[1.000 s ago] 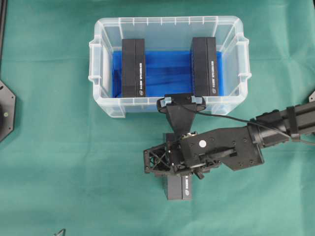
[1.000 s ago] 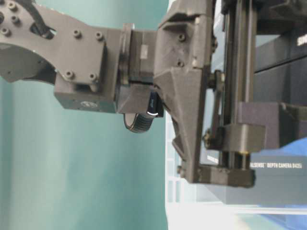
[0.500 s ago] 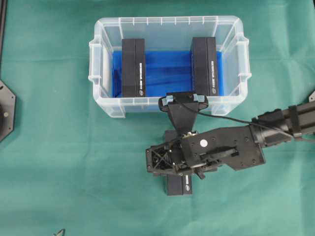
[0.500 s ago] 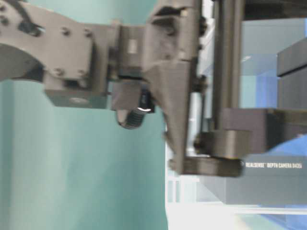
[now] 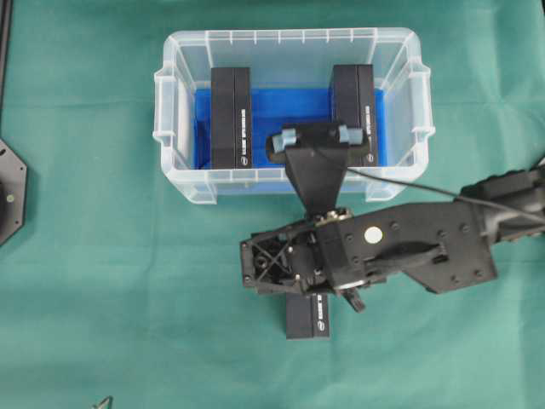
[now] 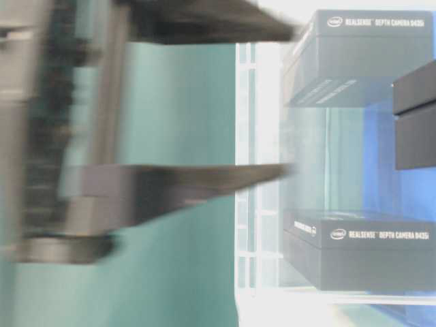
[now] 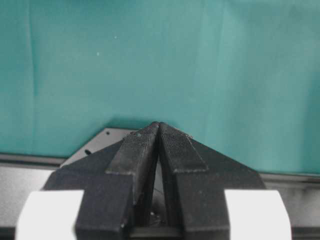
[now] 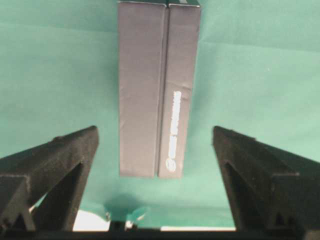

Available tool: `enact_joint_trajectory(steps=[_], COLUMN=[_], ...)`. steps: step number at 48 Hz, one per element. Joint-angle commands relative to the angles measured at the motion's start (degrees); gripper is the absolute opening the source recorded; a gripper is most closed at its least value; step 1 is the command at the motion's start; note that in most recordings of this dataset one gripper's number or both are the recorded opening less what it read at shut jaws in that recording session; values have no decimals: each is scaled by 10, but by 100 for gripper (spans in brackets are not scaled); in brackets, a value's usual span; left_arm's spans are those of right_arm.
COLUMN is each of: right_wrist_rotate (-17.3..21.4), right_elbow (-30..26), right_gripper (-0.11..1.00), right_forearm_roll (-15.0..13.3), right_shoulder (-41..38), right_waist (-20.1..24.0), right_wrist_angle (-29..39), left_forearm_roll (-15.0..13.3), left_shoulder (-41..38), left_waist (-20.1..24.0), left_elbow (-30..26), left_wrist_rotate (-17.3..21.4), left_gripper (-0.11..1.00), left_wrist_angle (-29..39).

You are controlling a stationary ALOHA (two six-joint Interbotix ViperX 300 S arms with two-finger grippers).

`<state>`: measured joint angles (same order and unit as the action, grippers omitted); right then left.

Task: Take the box out of the case with the right arm.
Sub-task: 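Carry the box toward the front and lower it onto the cloth, then open the right gripper and withdraw it to the right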

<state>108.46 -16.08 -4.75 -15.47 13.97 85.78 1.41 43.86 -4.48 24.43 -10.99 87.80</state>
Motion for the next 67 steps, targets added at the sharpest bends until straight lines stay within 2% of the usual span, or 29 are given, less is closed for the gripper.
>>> enact_joint_trajectory(steps=[1,9,36,46,67], right_wrist_rotate=[-1,-7,-9,2,69], right_elbow=[-47,-81,-65,22,283], right_gripper=[90,90,90,90,90], right_forearm_roll=[-5,-10,-17,-13,-13], right_shoulder=[30,31,40,98,301], right_waist=[-2,-2,0,6,47], right_wrist_angle=[40,86,103,78,39], left_forearm_roll=[1,2,2,2,4], left_shoulder=[-2,-3,-2,-4,-4], left_waist=[-1,-2,-1,-2,-1], left_elbow=[-16,-15,-15,-15,-13], left_wrist_rotate=[0,0,0,0,0], left_gripper=[0,0,0,0,0], left_wrist_angle=[-2,-2,-4,-4,-4])
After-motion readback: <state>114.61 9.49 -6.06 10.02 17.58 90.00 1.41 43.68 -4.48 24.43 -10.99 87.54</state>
